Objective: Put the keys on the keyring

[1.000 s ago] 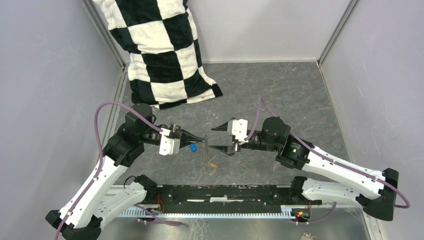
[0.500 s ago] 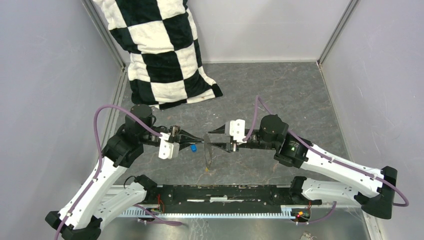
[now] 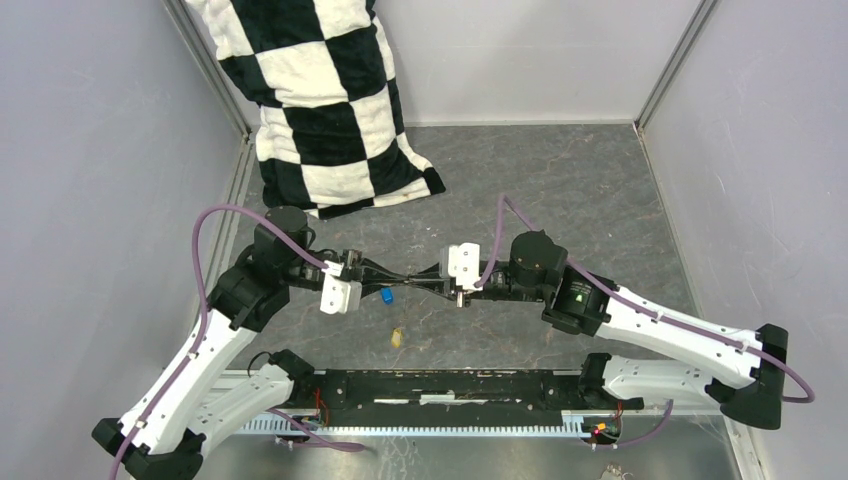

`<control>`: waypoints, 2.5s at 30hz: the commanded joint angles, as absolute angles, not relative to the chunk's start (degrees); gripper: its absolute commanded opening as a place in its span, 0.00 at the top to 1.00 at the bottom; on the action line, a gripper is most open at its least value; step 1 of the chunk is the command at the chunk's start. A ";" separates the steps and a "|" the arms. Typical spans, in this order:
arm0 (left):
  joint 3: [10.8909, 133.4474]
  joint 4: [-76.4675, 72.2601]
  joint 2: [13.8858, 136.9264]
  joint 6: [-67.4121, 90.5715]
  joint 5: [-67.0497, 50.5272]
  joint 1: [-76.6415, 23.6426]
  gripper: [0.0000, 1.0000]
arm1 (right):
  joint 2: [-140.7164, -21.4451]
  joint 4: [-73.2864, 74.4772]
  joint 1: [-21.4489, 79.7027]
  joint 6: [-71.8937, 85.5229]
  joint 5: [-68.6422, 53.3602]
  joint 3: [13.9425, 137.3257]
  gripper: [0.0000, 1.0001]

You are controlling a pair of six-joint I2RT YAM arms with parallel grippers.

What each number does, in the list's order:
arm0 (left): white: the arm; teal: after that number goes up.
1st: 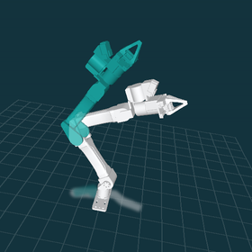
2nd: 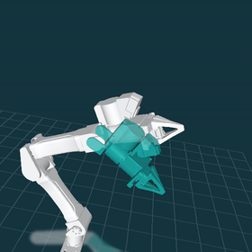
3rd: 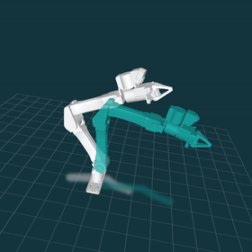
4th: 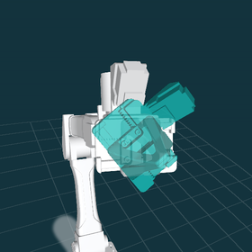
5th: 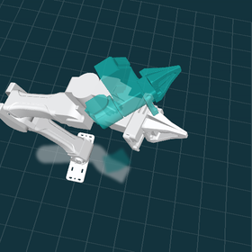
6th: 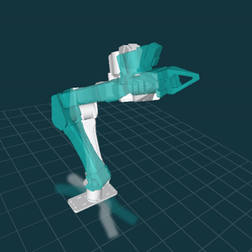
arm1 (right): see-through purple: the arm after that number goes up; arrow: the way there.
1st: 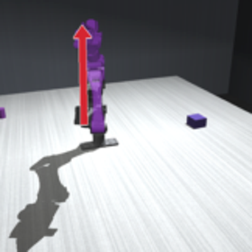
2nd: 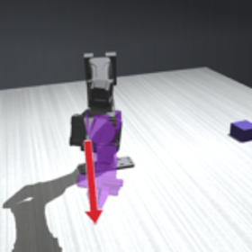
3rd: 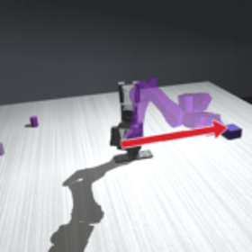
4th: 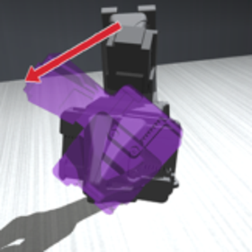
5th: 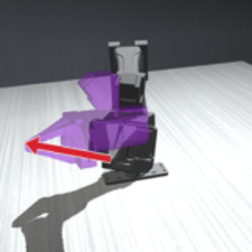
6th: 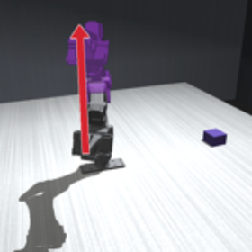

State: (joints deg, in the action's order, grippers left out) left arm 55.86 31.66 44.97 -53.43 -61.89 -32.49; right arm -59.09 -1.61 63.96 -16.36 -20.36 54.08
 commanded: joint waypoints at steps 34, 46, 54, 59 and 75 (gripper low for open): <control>50.66 15.78 40.12 -24.19 -53.61 -32.58 0.54 | -53.50 -8.05 66.59 -14.77 -13.49 50.61 1.00; 50.42 17.12 40.92 -23.10 -60.18 -32.59 0.63 | -53.31 -13.85 66.54 -11.25 -15.90 48.64 1.00; 50.33 17.87 40.87 -23.43 -60.07 -32.54 0.69 | -53.85 -14.49 66.53 -10.73 -15.96 48.51 1.00; 49.94 15.04 41.31 -20.81 -59.84 -32.54 0.80 | -54.47 -14.89 66.49 -10.31 -16.32 48.52 0.99; 49.09 11.92 42.95 -19.15 -60.33 -32.96 0.98 | -54.77 -16.01 66.57 -9.32 -17.39 47.81 0.99</control>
